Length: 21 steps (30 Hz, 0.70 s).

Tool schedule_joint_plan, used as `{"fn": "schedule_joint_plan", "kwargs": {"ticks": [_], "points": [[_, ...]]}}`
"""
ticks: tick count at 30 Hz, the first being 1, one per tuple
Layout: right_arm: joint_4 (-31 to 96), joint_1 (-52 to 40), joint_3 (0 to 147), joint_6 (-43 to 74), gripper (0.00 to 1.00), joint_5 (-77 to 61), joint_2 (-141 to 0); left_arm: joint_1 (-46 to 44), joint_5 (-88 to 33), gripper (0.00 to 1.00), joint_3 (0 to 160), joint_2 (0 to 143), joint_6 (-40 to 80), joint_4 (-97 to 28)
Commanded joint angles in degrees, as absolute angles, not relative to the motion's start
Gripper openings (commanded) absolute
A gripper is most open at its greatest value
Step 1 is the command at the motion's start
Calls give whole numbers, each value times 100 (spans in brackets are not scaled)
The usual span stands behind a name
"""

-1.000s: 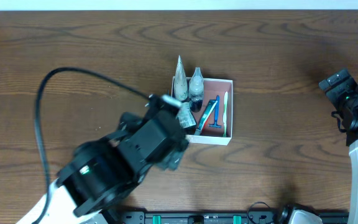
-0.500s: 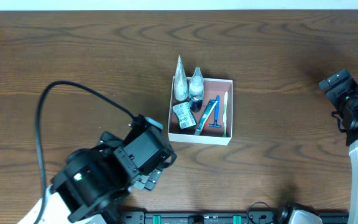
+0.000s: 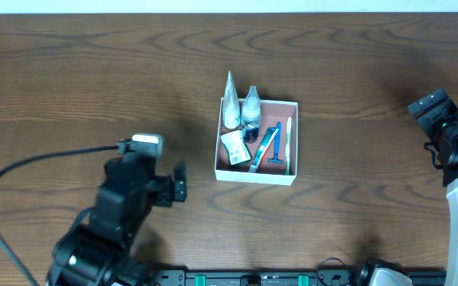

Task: Pack container

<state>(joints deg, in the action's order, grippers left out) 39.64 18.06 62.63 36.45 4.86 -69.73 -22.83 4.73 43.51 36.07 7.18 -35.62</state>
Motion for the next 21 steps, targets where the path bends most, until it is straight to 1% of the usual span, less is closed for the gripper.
{"fn": "schedule_joint_plan", "kwargs": {"ticks": [1, 5, 11, 18, 21], "points": [[3968, 1837, 6300, 3682, 99, 513, -6971, -1804, -414, 98, 3750, 3011, -327, -2746], [3968, 1837, 6300, 3682, 99, 513, -6971, -1441, -412, 98, 2976, 2320, -342, -1570], [3968, 1837, 6300, 3682, 99, 513, -6971, -932, -462, 98, 1769, 1452, -342, -274], [3968, 1837, 6300, 3682, 99, 513, -6971, -631, -637, 98, 458, 635, -340, 1105], [3968, 1837, 6300, 3682, 99, 513, -6971, -504, -694, 98, 84, 325, -340, 1352]]}}
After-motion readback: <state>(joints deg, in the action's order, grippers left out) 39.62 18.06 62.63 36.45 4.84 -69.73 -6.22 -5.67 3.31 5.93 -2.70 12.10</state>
